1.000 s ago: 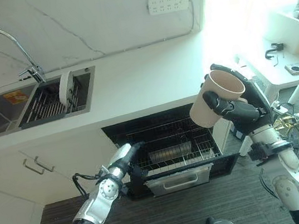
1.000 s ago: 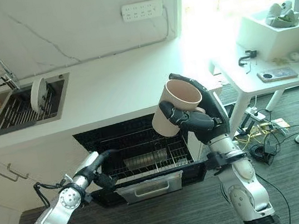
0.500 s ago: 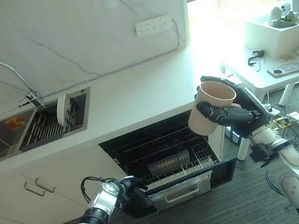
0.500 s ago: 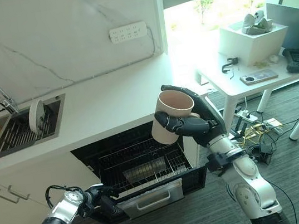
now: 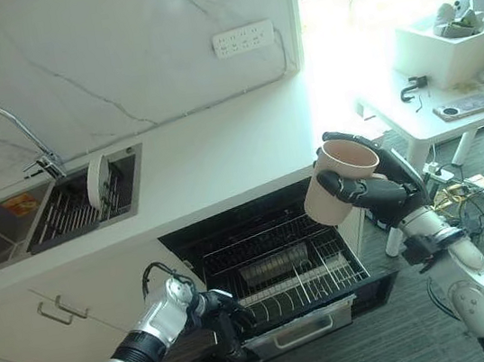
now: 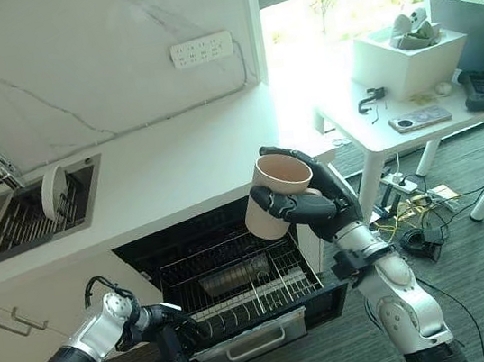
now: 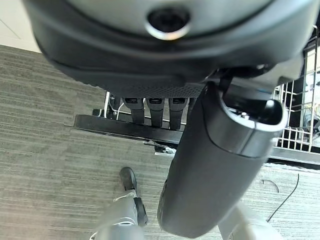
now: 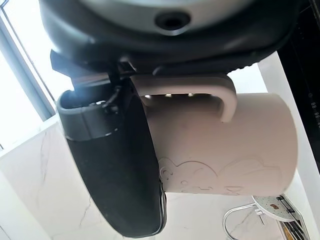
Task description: Place the dishes in the dishwasher.
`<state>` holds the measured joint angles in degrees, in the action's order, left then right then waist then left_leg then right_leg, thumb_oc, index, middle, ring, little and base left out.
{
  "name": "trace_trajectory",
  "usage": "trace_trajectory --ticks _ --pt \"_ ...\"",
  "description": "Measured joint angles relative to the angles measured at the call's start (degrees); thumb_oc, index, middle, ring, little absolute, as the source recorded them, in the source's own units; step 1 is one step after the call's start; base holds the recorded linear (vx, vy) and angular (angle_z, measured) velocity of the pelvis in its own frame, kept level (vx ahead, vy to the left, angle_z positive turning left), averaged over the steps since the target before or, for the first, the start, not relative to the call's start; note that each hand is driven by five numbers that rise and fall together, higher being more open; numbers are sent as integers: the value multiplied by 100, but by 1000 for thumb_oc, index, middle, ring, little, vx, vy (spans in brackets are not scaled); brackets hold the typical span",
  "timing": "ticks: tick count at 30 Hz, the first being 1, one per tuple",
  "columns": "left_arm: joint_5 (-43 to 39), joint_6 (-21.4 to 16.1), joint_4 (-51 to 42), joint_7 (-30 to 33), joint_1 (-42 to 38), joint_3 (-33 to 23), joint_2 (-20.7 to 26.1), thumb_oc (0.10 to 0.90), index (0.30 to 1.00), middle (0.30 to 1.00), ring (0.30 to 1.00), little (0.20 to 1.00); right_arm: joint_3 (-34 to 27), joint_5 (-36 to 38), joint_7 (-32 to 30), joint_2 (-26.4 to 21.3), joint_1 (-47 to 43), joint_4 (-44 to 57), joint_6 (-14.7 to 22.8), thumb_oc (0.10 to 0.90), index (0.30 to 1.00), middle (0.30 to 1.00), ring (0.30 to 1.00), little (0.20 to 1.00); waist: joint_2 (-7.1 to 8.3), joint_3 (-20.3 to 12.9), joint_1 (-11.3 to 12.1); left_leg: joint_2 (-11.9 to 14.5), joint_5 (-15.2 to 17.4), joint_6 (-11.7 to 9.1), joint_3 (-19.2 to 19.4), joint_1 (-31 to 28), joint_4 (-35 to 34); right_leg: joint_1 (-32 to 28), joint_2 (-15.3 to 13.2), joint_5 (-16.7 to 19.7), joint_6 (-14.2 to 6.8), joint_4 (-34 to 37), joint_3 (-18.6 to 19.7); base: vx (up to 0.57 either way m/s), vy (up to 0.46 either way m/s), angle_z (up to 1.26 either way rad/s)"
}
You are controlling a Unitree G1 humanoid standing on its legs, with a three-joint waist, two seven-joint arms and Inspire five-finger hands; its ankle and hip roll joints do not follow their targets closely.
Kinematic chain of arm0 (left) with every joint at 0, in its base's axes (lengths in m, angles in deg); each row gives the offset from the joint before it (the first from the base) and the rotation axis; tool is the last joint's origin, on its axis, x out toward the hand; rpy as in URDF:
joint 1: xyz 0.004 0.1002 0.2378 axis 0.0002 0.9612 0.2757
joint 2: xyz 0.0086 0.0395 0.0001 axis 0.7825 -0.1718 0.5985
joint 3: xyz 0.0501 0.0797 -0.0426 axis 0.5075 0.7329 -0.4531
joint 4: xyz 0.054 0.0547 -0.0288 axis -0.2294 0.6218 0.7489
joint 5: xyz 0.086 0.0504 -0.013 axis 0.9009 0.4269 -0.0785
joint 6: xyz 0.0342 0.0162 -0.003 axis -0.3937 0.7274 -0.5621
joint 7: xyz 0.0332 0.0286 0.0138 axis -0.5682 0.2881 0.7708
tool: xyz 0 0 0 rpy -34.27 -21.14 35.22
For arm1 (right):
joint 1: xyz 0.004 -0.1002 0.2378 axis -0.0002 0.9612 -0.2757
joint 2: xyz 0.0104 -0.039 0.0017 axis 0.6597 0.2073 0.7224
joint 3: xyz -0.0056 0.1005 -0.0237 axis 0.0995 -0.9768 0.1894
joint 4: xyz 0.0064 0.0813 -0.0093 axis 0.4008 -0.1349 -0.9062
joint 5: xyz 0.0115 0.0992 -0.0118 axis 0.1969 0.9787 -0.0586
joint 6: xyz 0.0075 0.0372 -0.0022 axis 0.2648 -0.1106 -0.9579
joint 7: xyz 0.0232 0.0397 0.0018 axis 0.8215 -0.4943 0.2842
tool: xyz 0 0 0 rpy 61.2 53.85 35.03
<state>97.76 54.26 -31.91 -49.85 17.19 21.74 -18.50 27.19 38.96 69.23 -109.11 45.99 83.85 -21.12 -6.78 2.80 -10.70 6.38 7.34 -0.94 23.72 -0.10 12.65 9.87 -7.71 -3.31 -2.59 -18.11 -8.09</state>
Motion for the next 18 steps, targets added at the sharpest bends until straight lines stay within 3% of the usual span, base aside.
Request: trace_trajectory --ticks 2,6,9,12,16,18 --pt "-292 99 -38 91 83 -230 3 800 900 900 900 900 -2 0 -4 -2 8 0 0 400 300 300 300 300 -7 3 7 -5 0 0 -35 -9 -18 -20 -11 -27 -1 -5 -34 24 -1 9" --pt "-1926 67 -385 1144 687 -795 -61 800 900 900 900 900 -129 -8 -1 0 144 -3 11 400 300 300 300 300 41 43 178 -8 -2 -4 -66 -3 -16 -18 -19 -56 -9 -29 -62 24 -11 5" --pt "-2582 -419 -96 2223 805 -1444 -58 800 900 900 900 900 -147 -8 18 1 197 -53 14 400 300 300 300 300 200 152 252 -14 -14 -33 -130 -7 -14 -15 -61 -150 -37 -110 -103 25 -14 10" --pt "-3172 -1224 674 3643 613 -2117 -114 800 900 900 900 900 -151 -13 13 14 182 -226 73 400 300 300 300 300 297 214 318 -11 -4 -69 -225 54 -3 5 -84 -164 -14 -143 -193 -5 -19 14" --pt "-3162 -1867 700 4825 709 -2114 -538 800 900 900 900 900 -136 -78 -45 75 180 -226 128 400 300 300 300 300 360 247 468 -9 -65 -60 -246 219 48 156 -74 -139 25 -172 -202 0 -3 2" --pt "-2961 -1983 586 5134 812 -1917 -831 800 900 900 900 900 -129 -237 -55 263 174 -225 131 400 300 300 300 300 453 306 486 -1 -71 -59 -267 221 64 143 -44 -132 46 -165 -222 3 -10 2"
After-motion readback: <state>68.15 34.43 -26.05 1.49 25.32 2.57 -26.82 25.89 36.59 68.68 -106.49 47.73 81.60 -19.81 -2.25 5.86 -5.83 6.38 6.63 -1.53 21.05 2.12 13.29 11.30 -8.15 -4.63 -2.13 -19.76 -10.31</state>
